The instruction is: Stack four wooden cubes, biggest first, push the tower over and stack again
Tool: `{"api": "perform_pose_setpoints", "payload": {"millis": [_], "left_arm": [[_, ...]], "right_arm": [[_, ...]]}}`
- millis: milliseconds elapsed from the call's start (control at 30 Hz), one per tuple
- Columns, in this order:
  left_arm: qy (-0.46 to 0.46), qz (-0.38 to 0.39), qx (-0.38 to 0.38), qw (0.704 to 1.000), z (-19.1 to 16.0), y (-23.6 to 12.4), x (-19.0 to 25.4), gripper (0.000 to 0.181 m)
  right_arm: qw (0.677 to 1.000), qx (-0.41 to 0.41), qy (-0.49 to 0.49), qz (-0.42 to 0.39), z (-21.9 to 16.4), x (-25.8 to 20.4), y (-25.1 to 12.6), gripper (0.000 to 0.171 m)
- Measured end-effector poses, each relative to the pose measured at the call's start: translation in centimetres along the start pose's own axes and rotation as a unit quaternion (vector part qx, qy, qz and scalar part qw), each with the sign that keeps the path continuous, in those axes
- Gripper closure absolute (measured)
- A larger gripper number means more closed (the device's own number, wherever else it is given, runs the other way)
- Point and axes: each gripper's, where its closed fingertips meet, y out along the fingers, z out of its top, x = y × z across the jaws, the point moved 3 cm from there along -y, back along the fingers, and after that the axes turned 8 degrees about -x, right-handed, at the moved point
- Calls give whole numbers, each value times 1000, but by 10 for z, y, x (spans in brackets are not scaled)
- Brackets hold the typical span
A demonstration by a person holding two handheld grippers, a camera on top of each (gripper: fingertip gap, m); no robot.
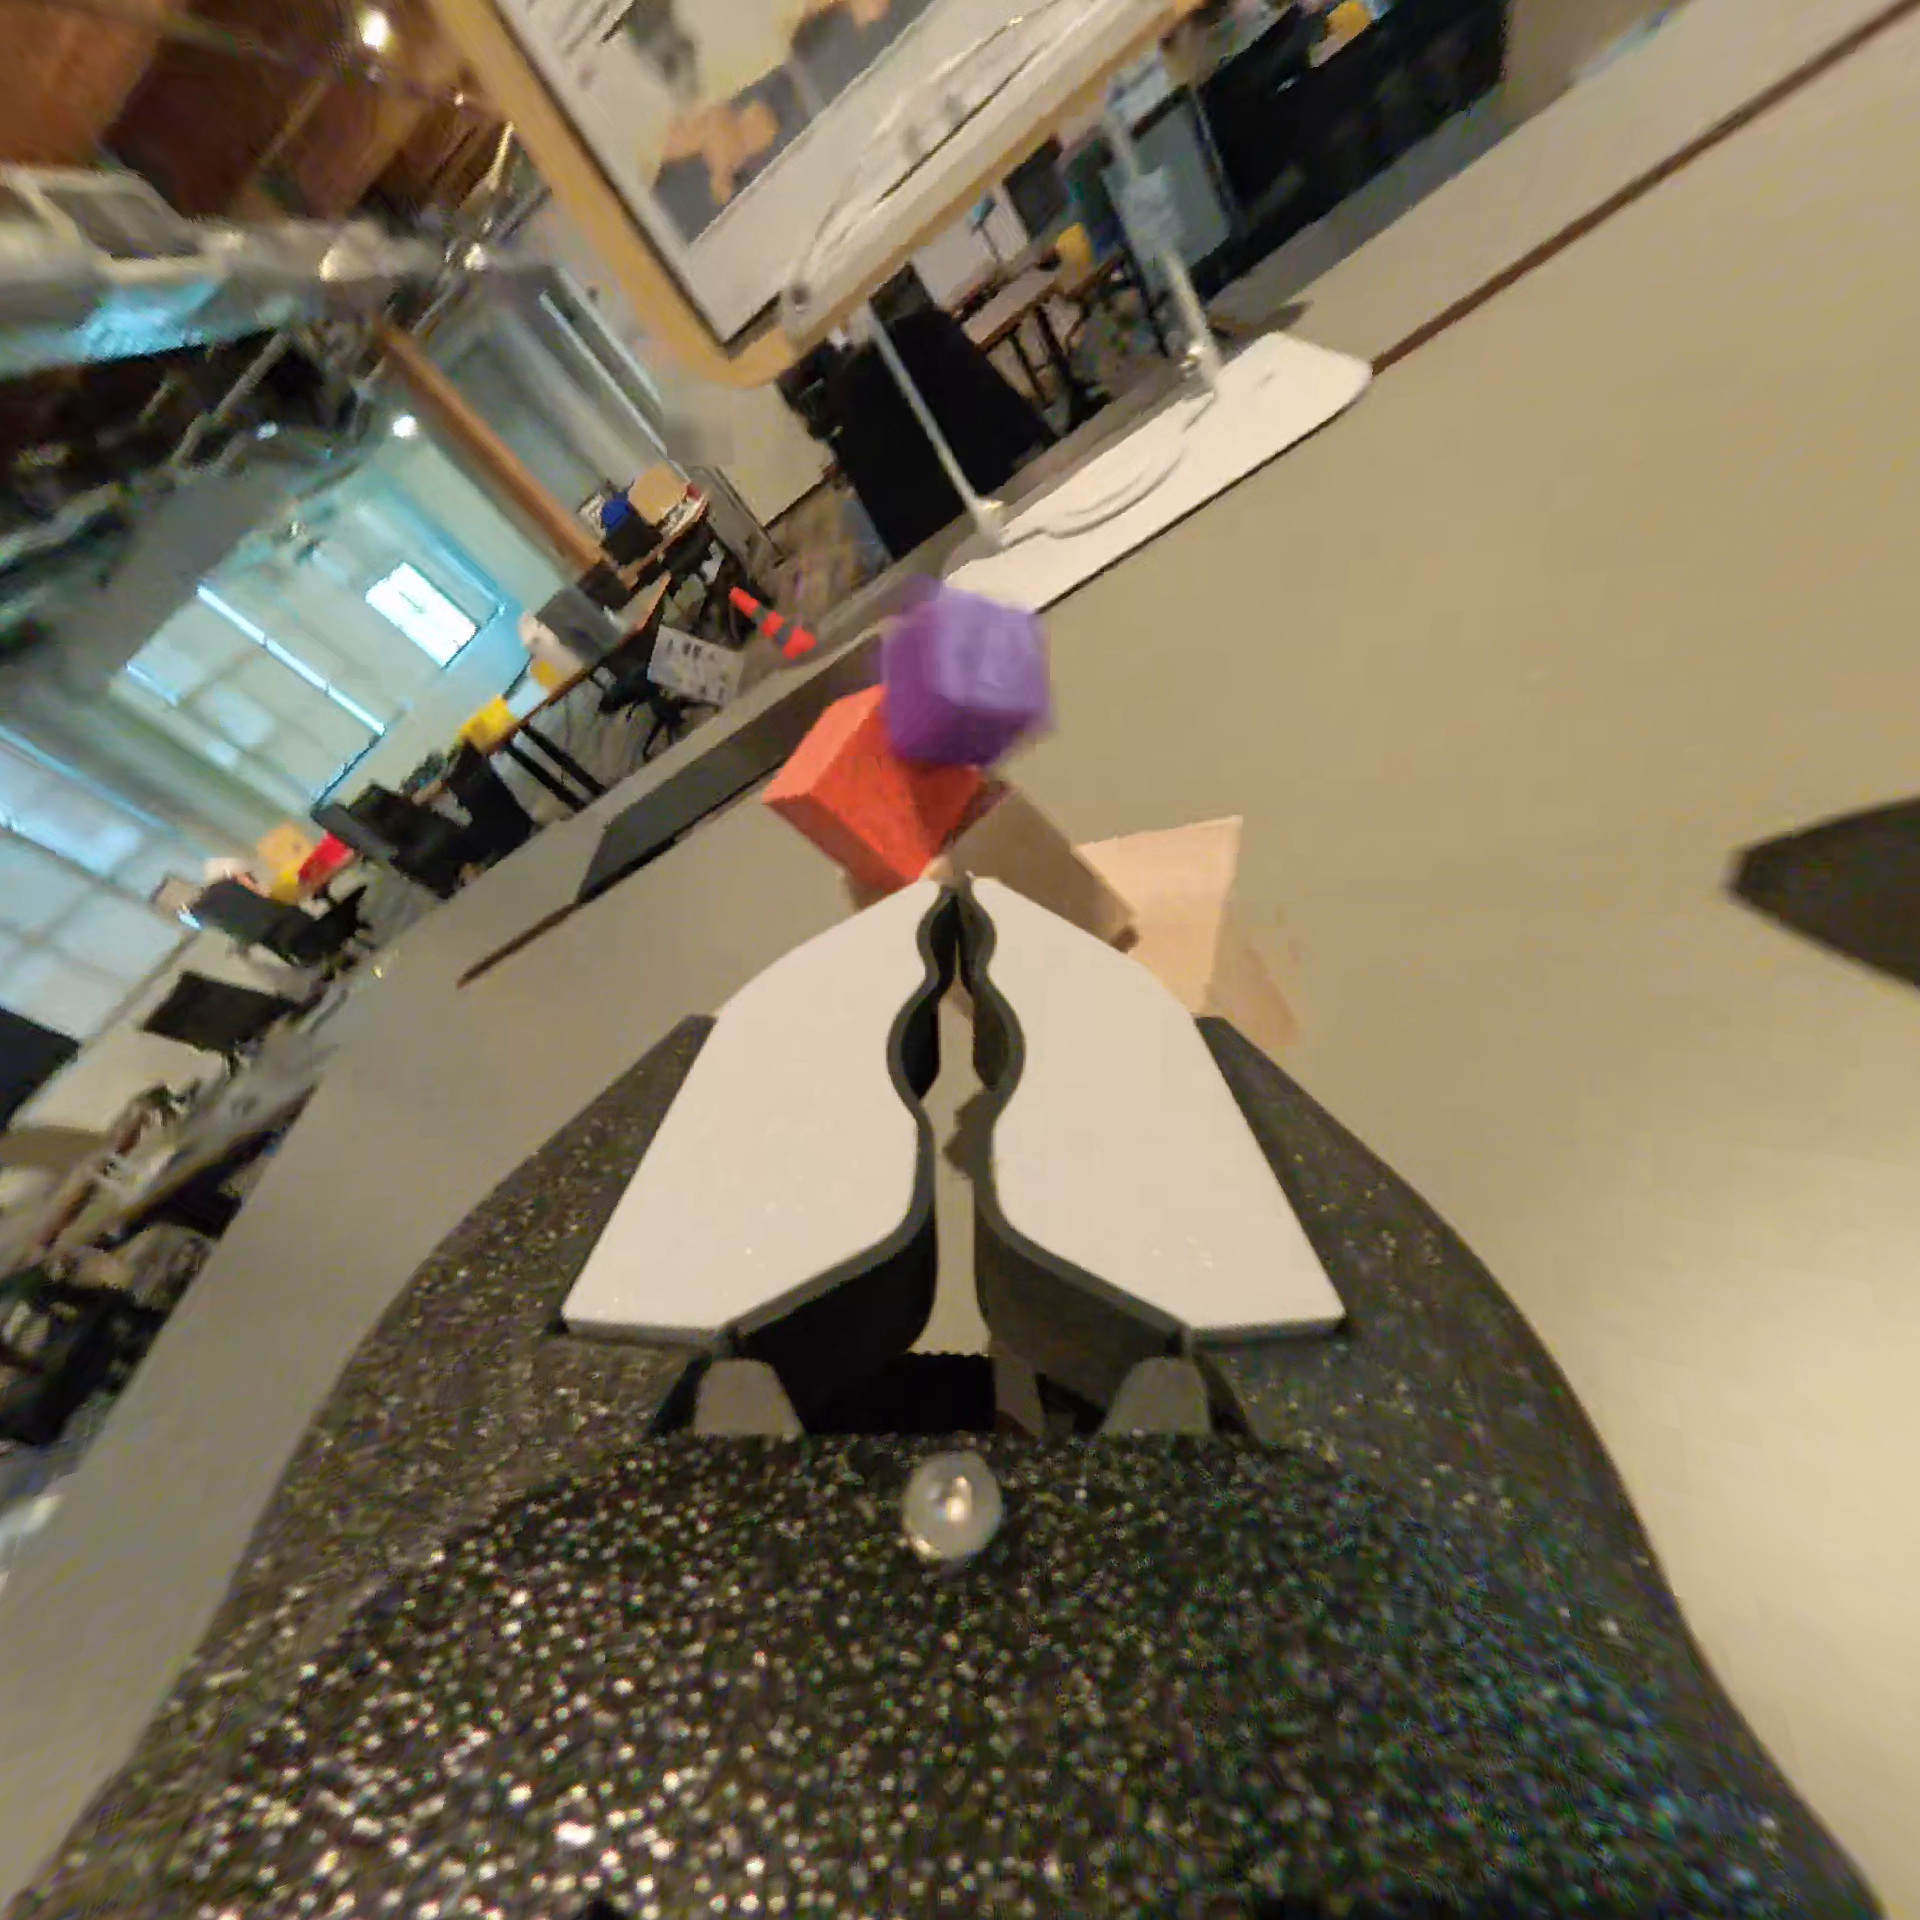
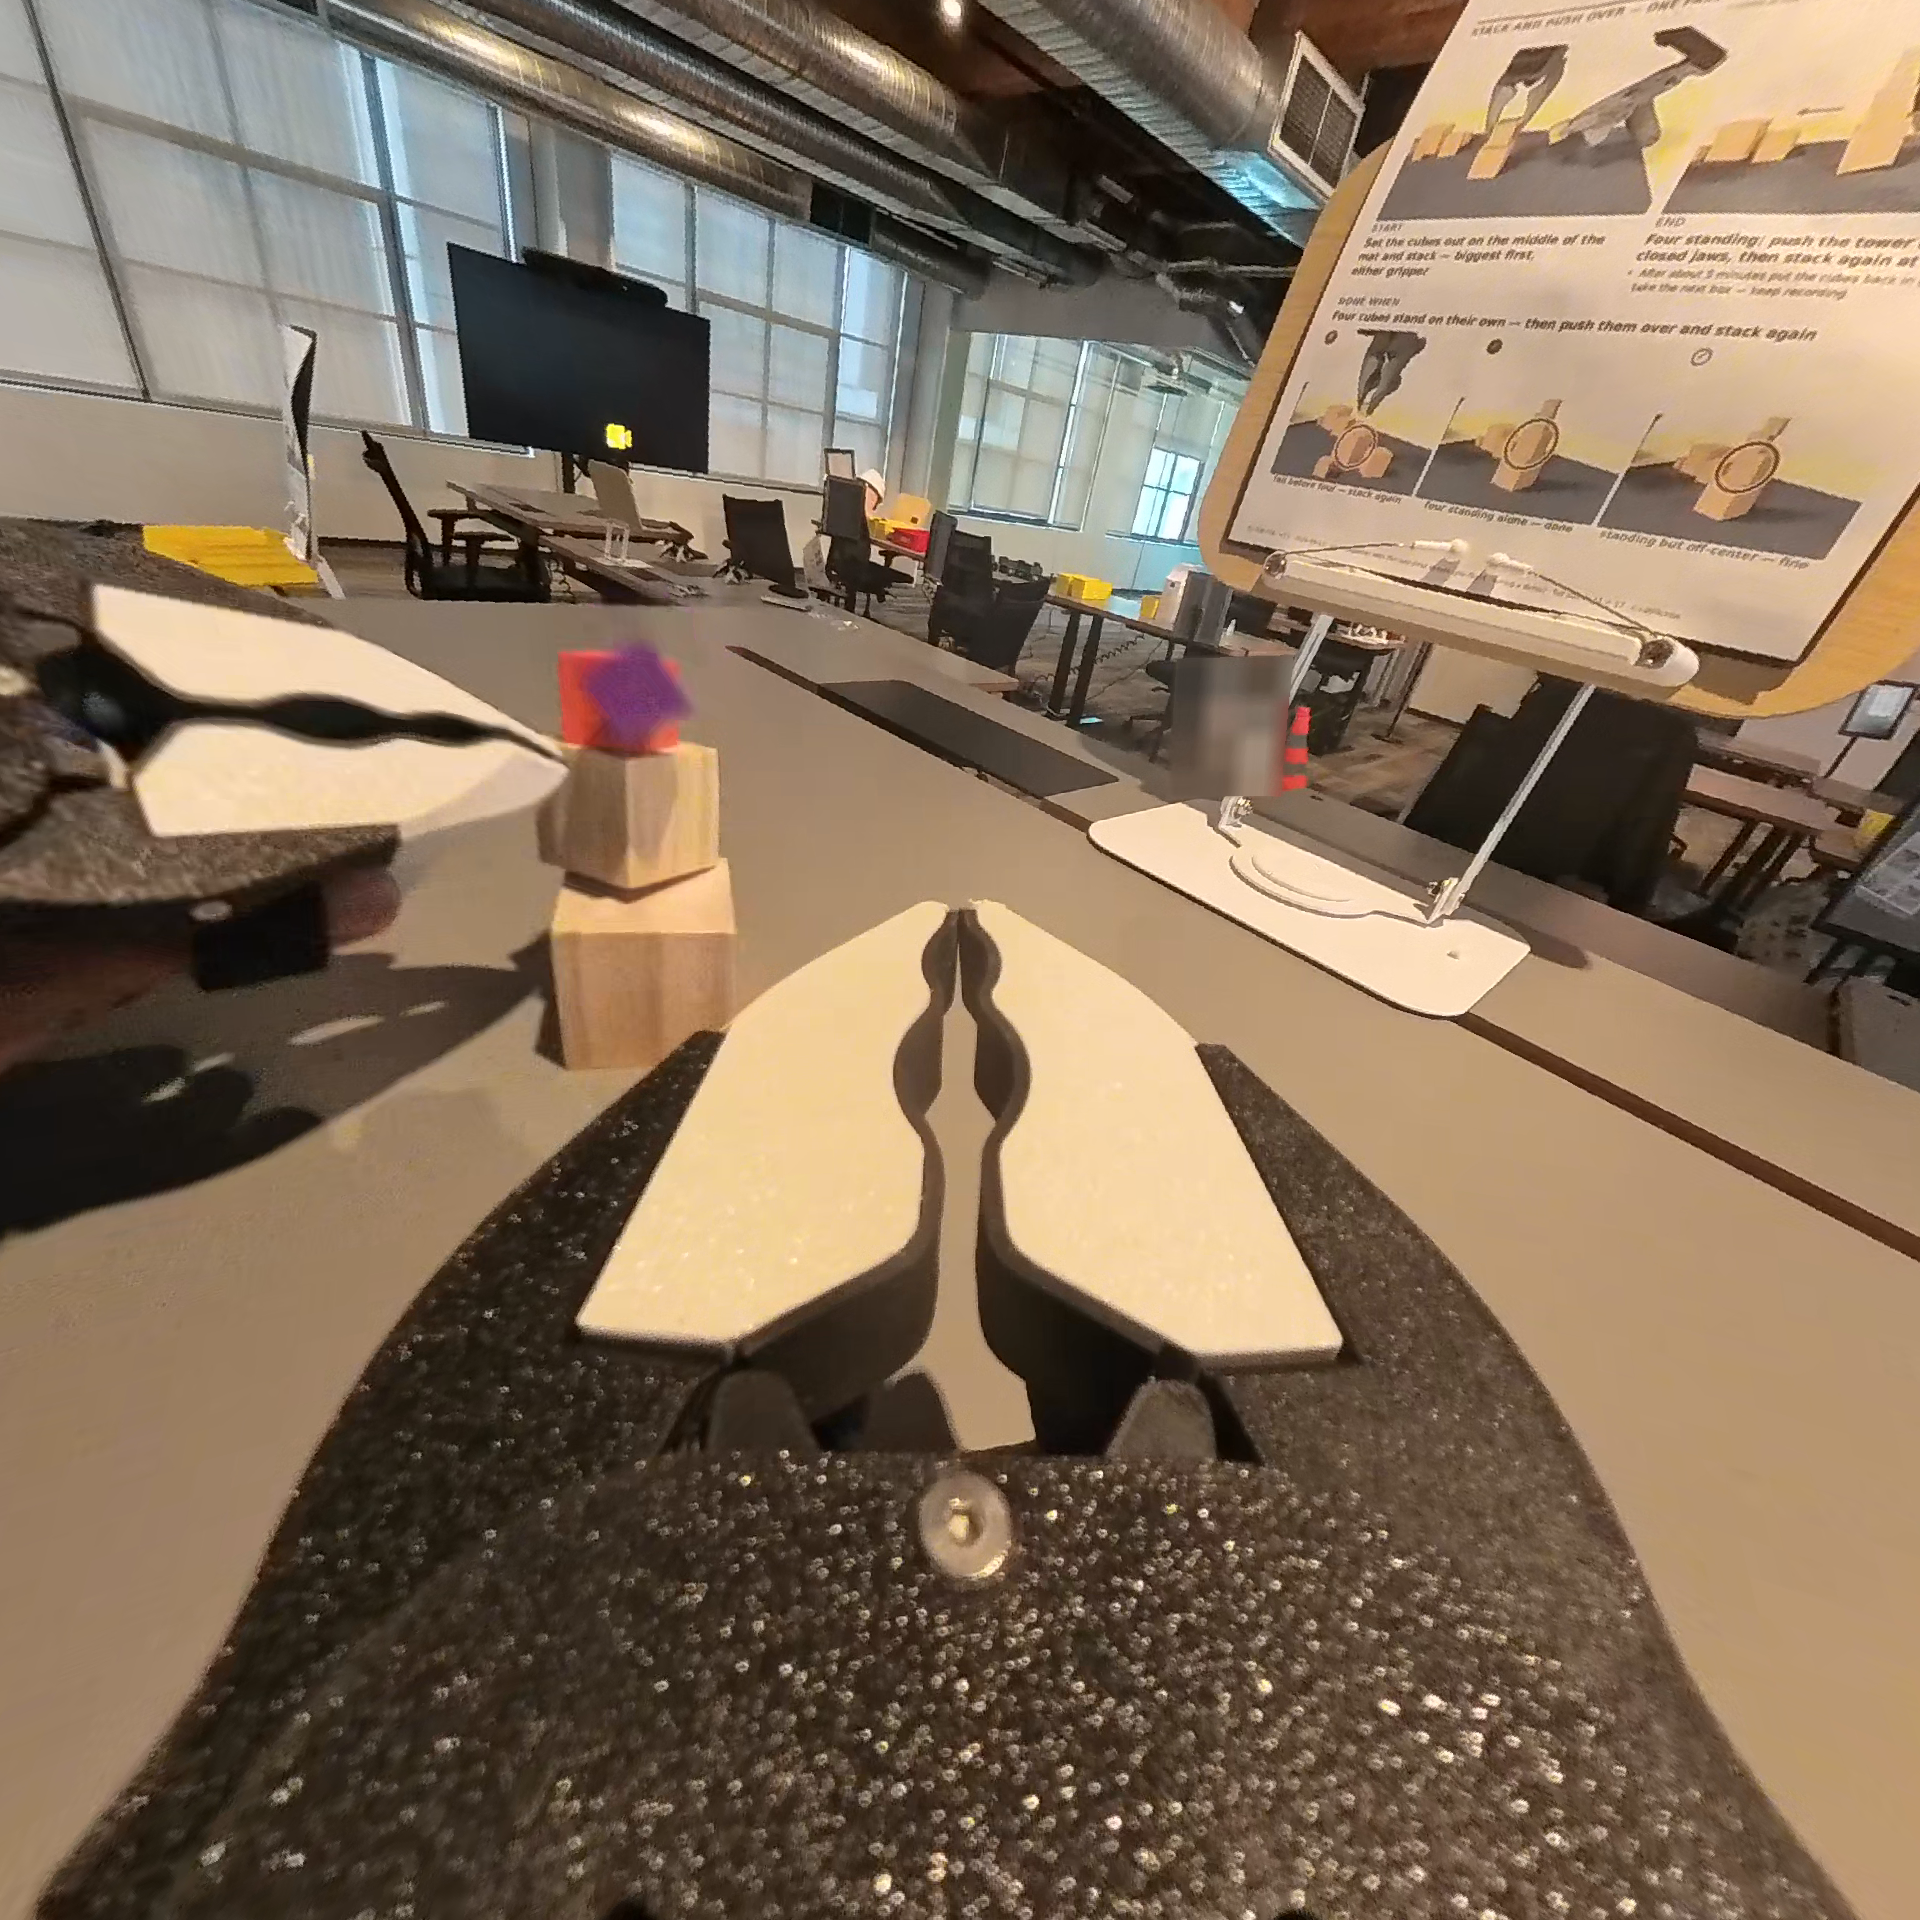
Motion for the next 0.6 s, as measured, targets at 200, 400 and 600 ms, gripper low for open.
{"api": "perform_pose_setpoints", "payload": {"millis": [200, 400, 600], "left_arm": [[-90, 3, -2, 996, -31, -14, -41, 181], [-126, -7, 1, 992, -66, -12, -87, 181], [-71, -36, 10, 997, -72, 2, -94, 181]], "right_arm": [[1000, -1, 0, 5, 1, -2, 1, 171], [1000, -7, 1, 7, -1, -3, 3, 171], [1000, -18, -4, 3, -5, -2, 5, 171]]}}
